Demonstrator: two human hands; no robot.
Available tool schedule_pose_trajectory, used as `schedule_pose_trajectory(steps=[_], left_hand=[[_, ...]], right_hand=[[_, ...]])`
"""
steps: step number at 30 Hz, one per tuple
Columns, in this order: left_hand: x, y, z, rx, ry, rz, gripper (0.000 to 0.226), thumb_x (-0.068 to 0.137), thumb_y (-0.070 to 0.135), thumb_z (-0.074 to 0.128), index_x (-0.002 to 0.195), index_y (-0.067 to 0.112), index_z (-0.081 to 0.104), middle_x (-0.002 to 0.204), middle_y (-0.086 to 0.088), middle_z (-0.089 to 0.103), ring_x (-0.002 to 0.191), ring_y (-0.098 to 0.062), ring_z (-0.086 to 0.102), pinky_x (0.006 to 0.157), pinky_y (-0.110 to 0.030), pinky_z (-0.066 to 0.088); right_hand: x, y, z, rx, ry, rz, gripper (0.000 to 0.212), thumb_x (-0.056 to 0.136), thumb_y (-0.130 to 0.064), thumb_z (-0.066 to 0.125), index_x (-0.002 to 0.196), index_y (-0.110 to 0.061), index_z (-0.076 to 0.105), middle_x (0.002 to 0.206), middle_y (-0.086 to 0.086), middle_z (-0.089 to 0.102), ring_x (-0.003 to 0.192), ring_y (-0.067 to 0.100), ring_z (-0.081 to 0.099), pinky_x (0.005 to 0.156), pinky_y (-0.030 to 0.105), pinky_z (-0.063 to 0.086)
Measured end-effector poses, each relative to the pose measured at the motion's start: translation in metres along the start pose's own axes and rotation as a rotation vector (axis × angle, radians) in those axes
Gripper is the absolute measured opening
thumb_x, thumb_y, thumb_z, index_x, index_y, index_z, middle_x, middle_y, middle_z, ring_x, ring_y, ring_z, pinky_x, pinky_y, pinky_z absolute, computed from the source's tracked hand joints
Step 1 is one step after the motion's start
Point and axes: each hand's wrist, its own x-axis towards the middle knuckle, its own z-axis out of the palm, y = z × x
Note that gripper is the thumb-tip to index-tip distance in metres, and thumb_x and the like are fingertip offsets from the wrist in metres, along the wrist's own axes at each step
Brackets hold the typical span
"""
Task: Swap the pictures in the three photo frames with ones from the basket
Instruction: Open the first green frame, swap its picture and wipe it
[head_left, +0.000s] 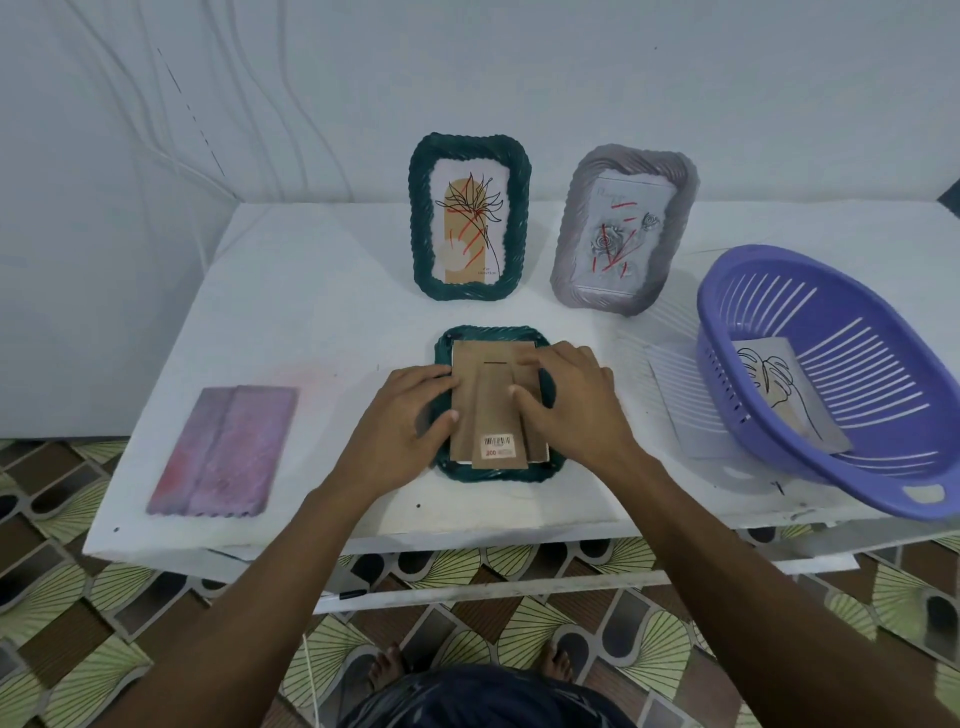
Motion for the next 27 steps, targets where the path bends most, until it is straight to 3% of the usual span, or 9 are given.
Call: schedule_pose_trajectory(steps=[7, 11, 14, 20, 27], left_hand=[[0.023, -0.003, 0.0, 0.079, 0.018, -0.022, 0.046, 0.09, 0.039, 0.05, 0.131, 0.019, 0.056, 0.142, 0.0, 0.044, 0.127, -0.018, 0.039, 0.107, -0.034, 0.029], [0.047, -0.009, -0.003, 0.133, 0.037, -0.051, 0.043, 0.091, 0.038, 0.051, 0.129, 0.018, 0.058, 0.132, -0.003, 0.052, 0.12, -0.023, 0.045, 0.102, -0.04, 0.035], [0.059, -0.013, -0.001, 0.176, 0.015, -0.058, 0.047, 0.089, 0.043, 0.048, 0.128, 0.019, 0.06, 0.122, -0.001, 0.057, 0.114, -0.023, 0.047, 0.091, -0.034, 0.031], [0.068, -0.018, 0.0, 0.177, 0.01, -0.054, 0.051, 0.085, 0.047, 0.05, 0.128, 0.022, 0.06, 0.116, -0.001, 0.056, 0.111, -0.022, 0.045, 0.086, -0.033, 0.028], [0.07, -0.023, -0.001, 0.138, 0.015, 0.001, 0.038, 0.085, 0.046, 0.053, 0.116, 0.027, 0.064, 0.112, 0.004, 0.055, 0.109, -0.019, 0.044, 0.085, -0.033, 0.026]], right_hand=[[0.0, 0.03, 0.001, 0.095, 0.043, 0.016, 0.022, 0.091, -0.032, 0.061, 0.113, -0.026, 0.061, 0.123, -0.005, 0.056, 0.112, 0.014, 0.047, 0.103, 0.037, 0.04], [0.02, 0.032, 0.001, 0.105, 0.026, 0.037, 0.028, 0.091, -0.036, 0.06, 0.117, -0.027, 0.061, 0.123, -0.002, 0.059, 0.112, 0.018, 0.05, 0.101, 0.048, 0.041], [0.034, 0.033, 0.001, 0.1, 0.022, 0.033, 0.036, 0.088, -0.042, 0.062, 0.122, -0.029, 0.06, 0.119, -0.002, 0.061, 0.109, 0.02, 0.052, 0.095, 0.05, 0.043], [0.048, 0.038, 0.003, 0.089, 0.0, 0.036, 0.035, 0.085, -0.043, 0.067, 0.119, -0.035, 0.063, 0.11, -0.006, 0.061, 0.101, 0.016, 0.051, 0.087, 0.04, 0.037], [0.051, 0.041, 0.001, 0.126, -0.019, 0.009, 0.024, 0.085, -0.041, 0.068, 0.109, -0.038, 0.065, 0.107, -0.007, 0.06, 0.096, 0.013, 0.05, 0.083, 0.036, 0.031]])
